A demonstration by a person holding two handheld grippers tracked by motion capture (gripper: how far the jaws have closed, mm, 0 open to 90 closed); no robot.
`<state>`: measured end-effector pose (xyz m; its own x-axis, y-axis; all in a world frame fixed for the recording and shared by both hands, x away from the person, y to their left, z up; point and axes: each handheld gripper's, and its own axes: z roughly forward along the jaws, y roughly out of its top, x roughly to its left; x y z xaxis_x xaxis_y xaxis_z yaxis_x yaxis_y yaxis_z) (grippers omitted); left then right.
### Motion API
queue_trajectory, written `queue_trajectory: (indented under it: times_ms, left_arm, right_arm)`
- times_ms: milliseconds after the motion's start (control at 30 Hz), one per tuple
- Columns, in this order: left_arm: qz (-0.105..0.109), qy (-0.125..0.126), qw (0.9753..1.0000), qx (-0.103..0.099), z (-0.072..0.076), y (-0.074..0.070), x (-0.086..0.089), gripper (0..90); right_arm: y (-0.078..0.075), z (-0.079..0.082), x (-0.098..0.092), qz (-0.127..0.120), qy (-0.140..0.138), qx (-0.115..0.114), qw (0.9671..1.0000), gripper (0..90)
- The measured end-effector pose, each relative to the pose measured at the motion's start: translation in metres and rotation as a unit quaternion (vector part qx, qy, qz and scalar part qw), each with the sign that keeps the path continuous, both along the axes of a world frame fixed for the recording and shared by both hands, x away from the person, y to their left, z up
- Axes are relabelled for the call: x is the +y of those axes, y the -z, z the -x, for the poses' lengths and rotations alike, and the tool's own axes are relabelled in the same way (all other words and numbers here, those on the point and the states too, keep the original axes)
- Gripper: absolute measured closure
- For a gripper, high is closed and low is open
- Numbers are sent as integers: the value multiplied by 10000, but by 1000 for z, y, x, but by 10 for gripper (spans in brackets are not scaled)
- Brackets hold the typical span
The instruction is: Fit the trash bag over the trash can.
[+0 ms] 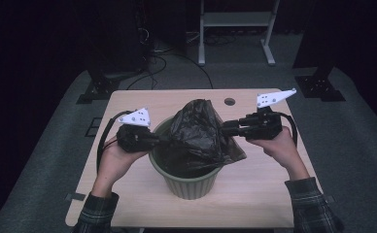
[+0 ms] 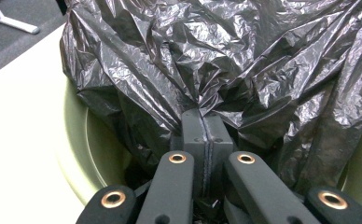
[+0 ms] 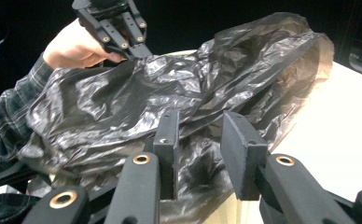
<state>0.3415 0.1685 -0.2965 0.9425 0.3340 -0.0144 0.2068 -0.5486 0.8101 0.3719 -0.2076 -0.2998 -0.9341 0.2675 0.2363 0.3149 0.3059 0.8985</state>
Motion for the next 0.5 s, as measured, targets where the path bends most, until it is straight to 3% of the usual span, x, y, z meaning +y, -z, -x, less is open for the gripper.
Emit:
queue_trajectory:
  times_ms: [500]
  left_arm:
    - [-13,75,10000,-5,2,0,-1,898]
  right_arm:
    - [8,-31,19,-21,397,216,9990,663]
